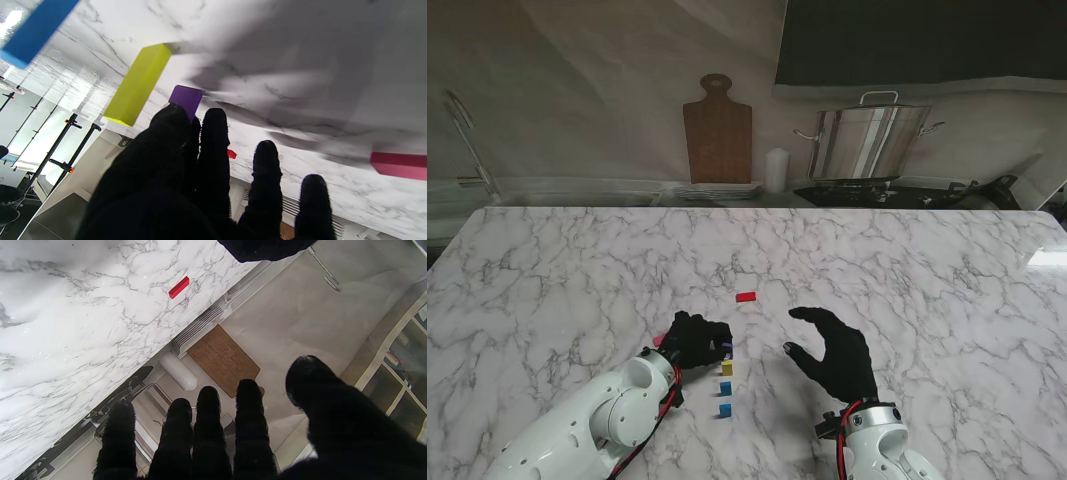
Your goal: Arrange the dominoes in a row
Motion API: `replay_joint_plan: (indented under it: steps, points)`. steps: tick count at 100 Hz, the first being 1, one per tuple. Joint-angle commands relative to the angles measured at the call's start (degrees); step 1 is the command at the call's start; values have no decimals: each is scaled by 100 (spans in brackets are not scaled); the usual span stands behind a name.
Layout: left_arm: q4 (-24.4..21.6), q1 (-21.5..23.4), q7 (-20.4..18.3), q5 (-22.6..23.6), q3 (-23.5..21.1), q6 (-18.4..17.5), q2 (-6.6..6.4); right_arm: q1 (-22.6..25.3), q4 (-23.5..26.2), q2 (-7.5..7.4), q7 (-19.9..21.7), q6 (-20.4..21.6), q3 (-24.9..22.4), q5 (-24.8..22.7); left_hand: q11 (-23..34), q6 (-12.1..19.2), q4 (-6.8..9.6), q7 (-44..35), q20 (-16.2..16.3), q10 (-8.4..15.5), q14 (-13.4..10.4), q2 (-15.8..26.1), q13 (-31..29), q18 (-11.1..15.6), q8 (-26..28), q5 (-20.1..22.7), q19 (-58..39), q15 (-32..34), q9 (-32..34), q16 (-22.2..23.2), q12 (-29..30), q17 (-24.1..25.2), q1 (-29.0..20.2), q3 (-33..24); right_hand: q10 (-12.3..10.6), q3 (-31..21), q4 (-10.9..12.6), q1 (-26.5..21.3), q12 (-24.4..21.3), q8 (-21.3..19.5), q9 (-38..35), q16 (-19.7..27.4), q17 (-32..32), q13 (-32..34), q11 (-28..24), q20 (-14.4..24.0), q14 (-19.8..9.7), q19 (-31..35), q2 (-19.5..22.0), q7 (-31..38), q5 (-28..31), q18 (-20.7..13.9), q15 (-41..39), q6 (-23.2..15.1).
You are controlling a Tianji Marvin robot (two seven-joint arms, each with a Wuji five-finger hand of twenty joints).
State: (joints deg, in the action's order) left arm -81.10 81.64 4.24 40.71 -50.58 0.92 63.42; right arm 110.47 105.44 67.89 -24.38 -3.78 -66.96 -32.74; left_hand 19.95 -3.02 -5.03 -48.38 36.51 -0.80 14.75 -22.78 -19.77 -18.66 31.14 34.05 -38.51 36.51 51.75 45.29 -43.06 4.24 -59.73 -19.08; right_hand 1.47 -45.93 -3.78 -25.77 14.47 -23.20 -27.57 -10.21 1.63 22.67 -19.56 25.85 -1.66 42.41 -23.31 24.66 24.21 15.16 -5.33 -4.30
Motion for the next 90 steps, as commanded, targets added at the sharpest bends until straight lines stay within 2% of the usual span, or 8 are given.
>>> replay_joint_plan:
  steps: [1, 24, 32, 47, 60, 76, 84, 90]
  points:
    - [0, -12, -99, 9, 8, -31, -9, 20, 4, 16, 4, -12, -3, 5, 131, -74, 139, 129, 129, -27, 76, -47, 129, -17, -4, -70, 112, -32, -218, -39, 71, 144, -106, -112, 27, -24, 132, 41, 28, -83, -45, -31, -16, -32, -73, 91, -27, 76, 89, 30, 62, -12, -49, 31]
    - [-19, -20, -159, 27, -4, -46, -25, 18, 11, 17, 3, -21, -3, 5, 427, -185, 128, 568, 188, -107, 123, -93, 272, -10, -98, -94, 262, -94, -604, -52, 324, 153, -36, -136, 24, -35, 130, 35, 30, -82, -47, -36, -10, -29, -77, 98, -21, 87, 76, 27, 58, -9, -54, 34]
    - [-34, -17, -189, 35, -10, -44, -32, 18, 14, 16, 4, -25, -2, 3, 684, -270, 124, 878, 246, -149, 157, -72, 350, 10, 7, -109, 436, -130, -868, -57, 559, 144, 132, -303, 24, -33, 128, 38, 29, -83, -42, -37, -7, -34, -74, 101, -18, 93, 74, 30, 63, -15, -53, 33]
    - [-50, -11, -218, 39, -22, -45, -39, 20, 17, 17, 3, -27, -5, 3, 712, -284, 113, 959, 267, -164, 176, -61, 390, 5, 5, -114, 472, -150, -948, -63, 591, 159, 150, -347, 18, -37, 127, 38, 29, -83, -46, -39, -7, -28, -75, 106, -20, 97, 72, 29, 60, -11, -55, 41]
    - [-35, -18, -193, 42, -17, -64, -34, 21, 18, 17, 1, -30, -3, 1, 746, -61, 92, 644, 326, -146, 180, -120, 381, 5, 240, -42, 491, -137, -928, -56, 547, 157, 24, -251, 17, -38, 127, 41, 29, -83, -44, -39, -9, -32, -75, 107, -22, 98, 77, 28, 59, -10, -53, 38]
    - [-21, -23, -151, 36, -14, -78, -25, 22, 21, 16, 4, -32, -2, 0, 788, 27, 117, 194, 371, -137, 181, -23, 381, 1, 415, -36, 516, -118, -923, -43, 475, 155, 12, -78, 20, -38, 127, 38, 29, -83, -43, -40, -10, -31, -74, 109, -24, 98, 77, 29, 64, -11, -54, 38]
    - [-14, -25, -121, 39, -11, -79, -19, 25, 23, 16, 5, -33, -5, -1, 866, 96, 131, -317, 391, -105, 187, 18, 372, -5, 687, -44, 529, -90, -859, -26, 363, 154, 22, 13, 22, -36, 126, 38, 29, -82, -46, -40, -9, -29, -74, 110, -26, 98, 80, 28, 61, -15, -54, 40]
    - [-7, -28, -99, 40, -9, -84, -15, 25, 24, 16, 5, -31, -6, 0, 858, 148, 147, -653, 429, -79, 177, 39, 359, -3, 664, -83, 517, -66, -780, -16, 227, 155, -18, 88, 16, -34, 126, 39, 29, -83, -47, -40, -5, -31, -74, 111, -19, 99, 80, 29, 63, -14, -54, 39]
